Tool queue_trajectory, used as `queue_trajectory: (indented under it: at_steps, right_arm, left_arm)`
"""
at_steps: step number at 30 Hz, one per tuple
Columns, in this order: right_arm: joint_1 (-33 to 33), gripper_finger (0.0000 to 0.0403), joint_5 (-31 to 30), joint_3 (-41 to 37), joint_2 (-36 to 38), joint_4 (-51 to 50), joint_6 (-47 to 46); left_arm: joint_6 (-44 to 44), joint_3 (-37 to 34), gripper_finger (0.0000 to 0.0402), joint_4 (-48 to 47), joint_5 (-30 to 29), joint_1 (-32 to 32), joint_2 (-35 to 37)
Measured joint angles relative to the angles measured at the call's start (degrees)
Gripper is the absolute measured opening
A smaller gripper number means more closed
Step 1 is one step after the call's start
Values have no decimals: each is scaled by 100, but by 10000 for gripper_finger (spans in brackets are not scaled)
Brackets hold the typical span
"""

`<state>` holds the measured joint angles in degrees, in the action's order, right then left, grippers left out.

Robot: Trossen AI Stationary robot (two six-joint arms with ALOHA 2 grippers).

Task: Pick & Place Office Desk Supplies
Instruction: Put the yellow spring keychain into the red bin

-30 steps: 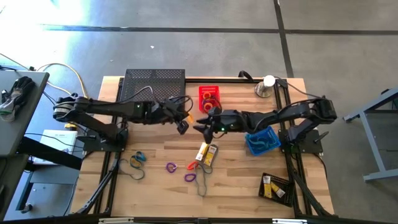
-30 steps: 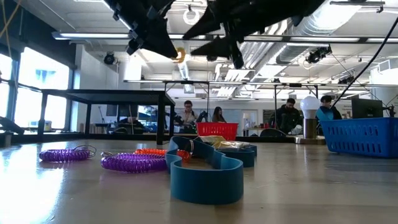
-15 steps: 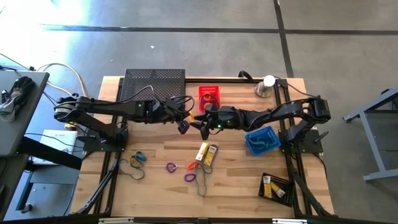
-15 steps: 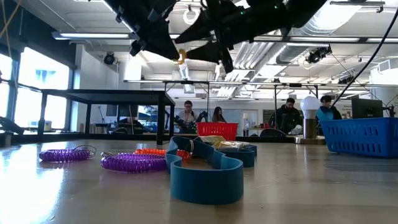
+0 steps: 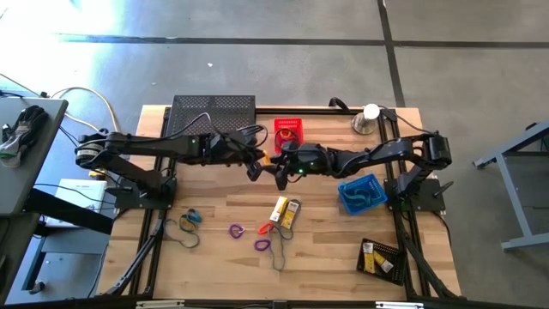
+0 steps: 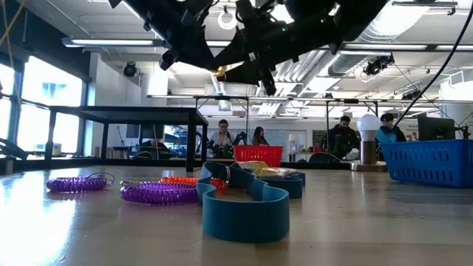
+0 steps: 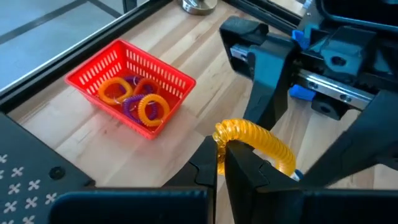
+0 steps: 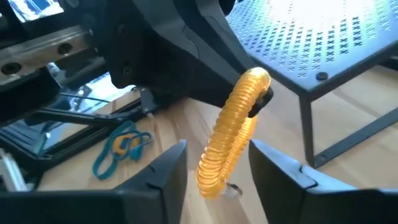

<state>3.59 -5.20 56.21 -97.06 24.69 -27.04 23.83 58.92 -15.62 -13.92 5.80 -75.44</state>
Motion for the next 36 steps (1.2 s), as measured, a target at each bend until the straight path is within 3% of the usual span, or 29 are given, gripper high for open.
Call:
queue_trajectory:
  at_steps: [10, 19, 26, 31, 36]
  right_arm:
    - [84, 20, 99, -2, -2, -77, 158]
    - [141, 15, 349, -2, -2, -212, 152]
    - [141, 15, 400, -2, 0, -750, 160]
    - [183, 15, 76, -2, 37, -1418, -112]
    - [460, 15, -577, -2, 153, -1862, -167]
  left_arm:
    - [6, 0, 7, -2, 73, 0, -62]
    - [-277, 0, 27, -20, 51, -13, -64]
    - [-907, 0, 108, 8, 169, -124, -66]
    - [-901, 0, 163, 9, 184, -344, -66]
    - [-898, 0, 181, 9, 184, -595, -66]
